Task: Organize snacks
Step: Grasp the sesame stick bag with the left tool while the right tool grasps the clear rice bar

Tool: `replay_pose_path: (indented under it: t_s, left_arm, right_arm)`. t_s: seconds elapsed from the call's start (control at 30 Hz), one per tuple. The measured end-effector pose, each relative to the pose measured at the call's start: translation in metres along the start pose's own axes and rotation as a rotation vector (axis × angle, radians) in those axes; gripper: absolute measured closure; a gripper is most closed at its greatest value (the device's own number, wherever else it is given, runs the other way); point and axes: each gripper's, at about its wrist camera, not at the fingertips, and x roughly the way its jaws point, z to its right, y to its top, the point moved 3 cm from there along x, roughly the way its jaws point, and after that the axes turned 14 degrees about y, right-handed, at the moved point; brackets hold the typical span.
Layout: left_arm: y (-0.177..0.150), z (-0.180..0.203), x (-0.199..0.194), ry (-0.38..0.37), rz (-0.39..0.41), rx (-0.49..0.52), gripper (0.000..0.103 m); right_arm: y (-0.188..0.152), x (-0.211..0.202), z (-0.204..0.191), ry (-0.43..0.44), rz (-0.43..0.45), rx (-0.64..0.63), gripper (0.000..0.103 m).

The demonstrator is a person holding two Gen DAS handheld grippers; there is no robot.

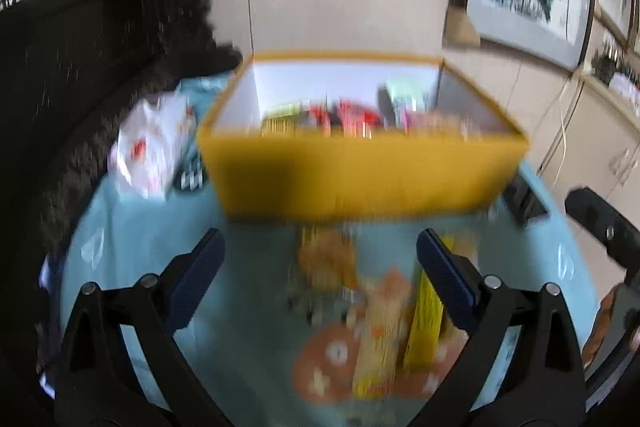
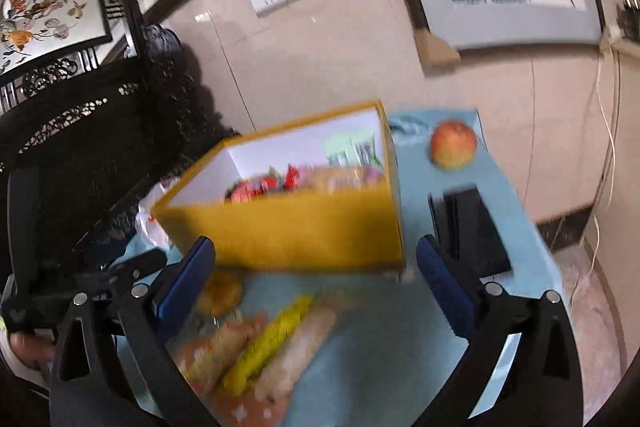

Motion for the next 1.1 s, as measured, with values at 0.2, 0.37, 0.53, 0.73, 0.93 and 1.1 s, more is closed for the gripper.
replay_pose_path:
  t_s: [0.2, 0.37, 0.53, 0.73, 0.93, 1.1]
  left_arm:
    - [-0.056, 0.012, 0.016, 0.016, -0.116, 0.048, 0.005]
    - [-0.073, 0.011, 0.033, 0.027, -0.176, 0.048, 0.006]
    - [-0.077, 0.012, 0.039, -0.015, -0.183, 0.013, 0.006]
    - [-0.085, 0.034, 0.048, -0.013, -0.184, 0.082, 0.026]
    - [-0.078, 0.025, 0.046, -0.052, -0.173, 0.078, 0.074]
    - [-0.077, 0.011, 0.052, -0.071, -0.166, 0.044, 0.074]
  right_arm:
    - [-0.036, -0.002, 0.013, -0.028, -0.067, 0.06, 0.002]
    - [-0.048, -0.008, 0.02, -0.015, -0.077, 0.099, 0.002]
    - [-0.052, -0.008, 0.022, -0.001, -0.091, 0.113, 0.001]
    - [-0.058, 0.002, 0.017, 0.004, -0.133, 0.092, 0.001]
    - [-0.063, 0.013, 0.011, -0.024, -0.205, 0.064, 0.001]
    - [-0.062, 0.031, -0.007, -0.181, -0.248, -0.068, 0.001]
